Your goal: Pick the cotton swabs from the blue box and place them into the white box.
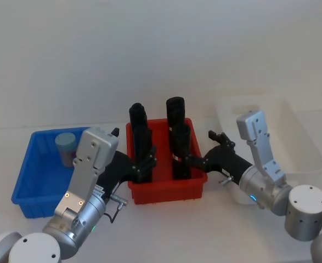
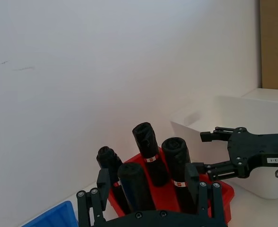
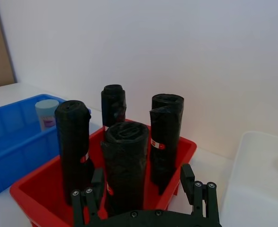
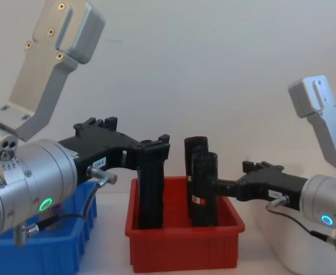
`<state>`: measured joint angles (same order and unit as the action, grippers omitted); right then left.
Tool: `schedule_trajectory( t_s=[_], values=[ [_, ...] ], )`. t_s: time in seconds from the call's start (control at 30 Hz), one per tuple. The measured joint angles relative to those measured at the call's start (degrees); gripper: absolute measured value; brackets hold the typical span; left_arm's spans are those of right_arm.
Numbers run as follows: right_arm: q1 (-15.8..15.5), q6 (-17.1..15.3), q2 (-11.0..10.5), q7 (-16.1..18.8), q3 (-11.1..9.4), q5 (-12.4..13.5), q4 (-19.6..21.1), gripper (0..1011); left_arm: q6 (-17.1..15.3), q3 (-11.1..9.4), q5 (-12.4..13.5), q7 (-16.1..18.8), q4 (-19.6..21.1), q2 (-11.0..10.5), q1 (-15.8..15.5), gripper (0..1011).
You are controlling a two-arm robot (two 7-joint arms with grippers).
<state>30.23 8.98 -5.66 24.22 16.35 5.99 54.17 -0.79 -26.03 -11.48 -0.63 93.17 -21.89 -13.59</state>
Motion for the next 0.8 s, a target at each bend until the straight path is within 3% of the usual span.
schedule_trajectory(
  t_s=[0.3,0.63,0.8],
  values=[
    [3.6,1.3,1.4,3.1,0.6,0.0,-5.6,1002,0.0,0.0,0.0,0.0,0.0,0.0,0.0,999],
    [6.7,2.8,2.6,3.8,0.9,-0.3,-10.8,1001,0.0,0.0,0.0,0.0,0.0,0.0,0.0,1000],
    [8.7,4.1,3.2,3.9,1.0,-0.6,-14.3,896,0.0,0.0,0.0,0.0,0.0,0.0,0.0,1000]
  ],
)
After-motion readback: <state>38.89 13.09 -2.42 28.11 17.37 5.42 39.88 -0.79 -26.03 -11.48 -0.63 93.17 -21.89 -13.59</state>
